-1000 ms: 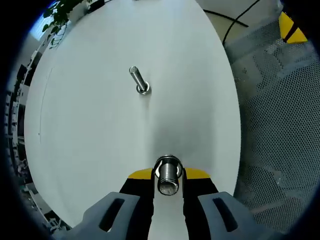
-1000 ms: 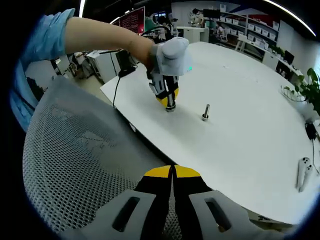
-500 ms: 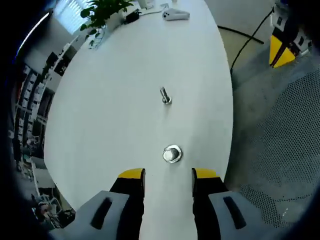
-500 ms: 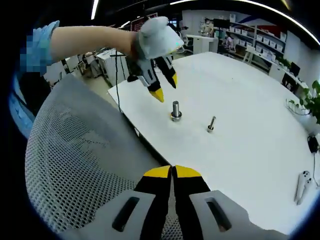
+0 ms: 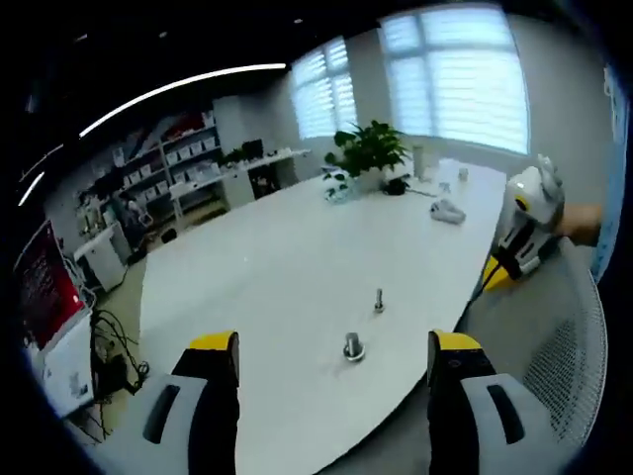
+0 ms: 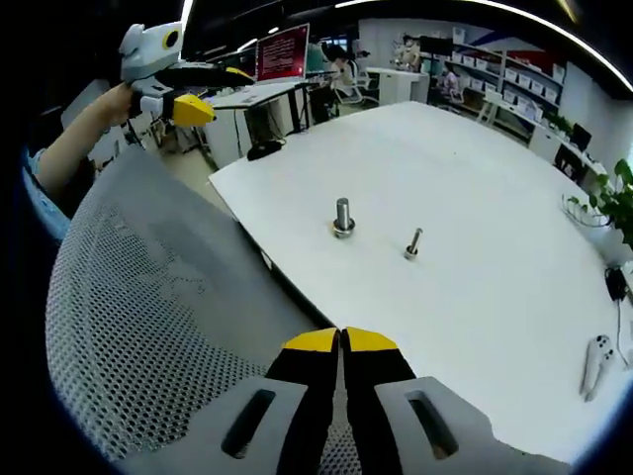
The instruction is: Place the washer onto the threaded stud by aligning its center hole with the stud, sliding it down to the base, and recovering from edge contact or off-axis alignment until the washer reaches the visible bottom stop.
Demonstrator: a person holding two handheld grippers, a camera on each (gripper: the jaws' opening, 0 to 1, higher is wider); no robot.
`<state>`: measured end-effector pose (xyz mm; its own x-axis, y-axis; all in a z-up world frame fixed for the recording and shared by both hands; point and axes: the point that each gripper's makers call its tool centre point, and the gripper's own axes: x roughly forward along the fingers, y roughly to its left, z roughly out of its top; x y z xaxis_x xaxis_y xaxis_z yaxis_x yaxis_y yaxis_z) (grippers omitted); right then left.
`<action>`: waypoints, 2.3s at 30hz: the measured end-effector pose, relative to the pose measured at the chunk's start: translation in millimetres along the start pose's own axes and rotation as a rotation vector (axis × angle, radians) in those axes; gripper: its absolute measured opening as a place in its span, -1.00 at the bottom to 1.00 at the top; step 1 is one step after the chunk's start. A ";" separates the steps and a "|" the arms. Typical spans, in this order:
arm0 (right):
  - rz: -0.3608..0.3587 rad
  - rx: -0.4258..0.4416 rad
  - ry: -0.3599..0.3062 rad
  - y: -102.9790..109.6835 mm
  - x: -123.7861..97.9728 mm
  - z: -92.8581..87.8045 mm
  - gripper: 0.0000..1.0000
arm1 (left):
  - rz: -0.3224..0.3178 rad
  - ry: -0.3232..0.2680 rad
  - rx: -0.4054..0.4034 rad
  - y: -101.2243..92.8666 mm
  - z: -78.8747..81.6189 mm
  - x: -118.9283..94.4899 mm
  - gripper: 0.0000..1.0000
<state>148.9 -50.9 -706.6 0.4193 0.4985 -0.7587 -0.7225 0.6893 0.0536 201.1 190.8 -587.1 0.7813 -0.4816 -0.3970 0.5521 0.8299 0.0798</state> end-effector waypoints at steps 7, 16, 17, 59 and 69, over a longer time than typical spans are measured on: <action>-0.017 0.023 0.024 -3.9 0.6 -4.4 -0.90 | 0.122 -0.116 -0.225 10.6 -12.4 -5.3 0.53; -0.054 0.058 0.022 -10.5 0.0 -5.6 -0.88 | 0.118 -0.008 -0.076 6.4 -31.5 8.7 0.42; -0.057 0.059 0.021 -11.0 -0.2 -5.5 -0.85 | 0.138 0.006 -0.067 10.0 -34.5 9.6 0.42; -0.160 0.181 0.028 -31.0 -3.4 -14.6 -0.40 | 0.127 0.030 -0.167 28.4 -62.1 12.2 0.29; -0.156 0.216 0.066 -28.6 -3.5 -23.9 -0.41 | 0.112 0.026 -0.162 22.3 -60.5 11.1 0.30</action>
<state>155.0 -84.9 -721.0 0.4745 0.3473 -0.8089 -0.5147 0.8549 0.0651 204.4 221.0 -645.1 0.8263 -0.3776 -0.4180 0.4060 0.9136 -0.0226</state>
